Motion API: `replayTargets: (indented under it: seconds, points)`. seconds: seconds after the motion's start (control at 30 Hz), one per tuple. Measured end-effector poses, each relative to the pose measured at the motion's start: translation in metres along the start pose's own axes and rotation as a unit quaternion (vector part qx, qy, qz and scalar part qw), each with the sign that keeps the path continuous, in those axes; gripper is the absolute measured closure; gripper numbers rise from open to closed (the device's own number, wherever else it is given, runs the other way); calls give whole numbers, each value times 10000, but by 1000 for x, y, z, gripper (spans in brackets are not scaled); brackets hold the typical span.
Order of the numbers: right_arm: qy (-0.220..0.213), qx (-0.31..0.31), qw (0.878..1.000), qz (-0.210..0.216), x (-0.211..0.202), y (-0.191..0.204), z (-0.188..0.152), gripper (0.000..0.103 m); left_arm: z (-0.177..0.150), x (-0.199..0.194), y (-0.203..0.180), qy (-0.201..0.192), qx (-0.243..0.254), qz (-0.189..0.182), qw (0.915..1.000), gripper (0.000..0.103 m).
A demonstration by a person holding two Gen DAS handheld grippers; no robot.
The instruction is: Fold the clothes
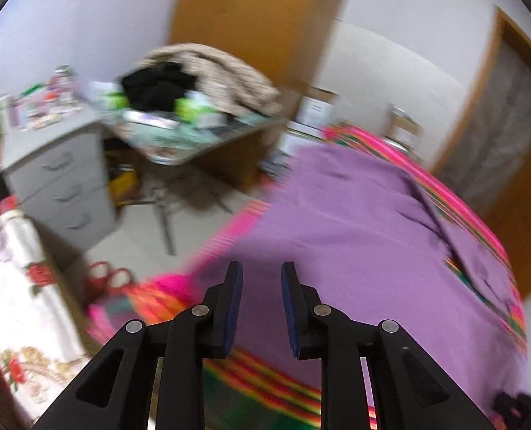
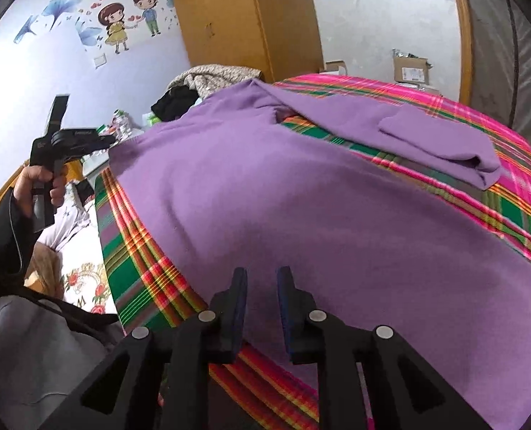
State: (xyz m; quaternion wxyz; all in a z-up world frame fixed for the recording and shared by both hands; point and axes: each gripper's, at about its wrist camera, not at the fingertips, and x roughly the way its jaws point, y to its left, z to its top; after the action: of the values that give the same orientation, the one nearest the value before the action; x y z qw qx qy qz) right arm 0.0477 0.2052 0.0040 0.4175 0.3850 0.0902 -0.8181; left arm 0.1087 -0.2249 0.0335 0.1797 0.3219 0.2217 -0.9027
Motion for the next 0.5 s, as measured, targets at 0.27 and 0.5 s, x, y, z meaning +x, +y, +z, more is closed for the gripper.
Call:
replayTargets:
  seconds: [0.27,0.5]
  points:
    - [170,-225,9995,120,-11,7,-12,85,-53,9,-119,666,1494,-1666,9724,80]
    - [-293,318,9983,-382,-32,-19,-9,85,-103,3,-178,1141,2602,-2313,9305,80]
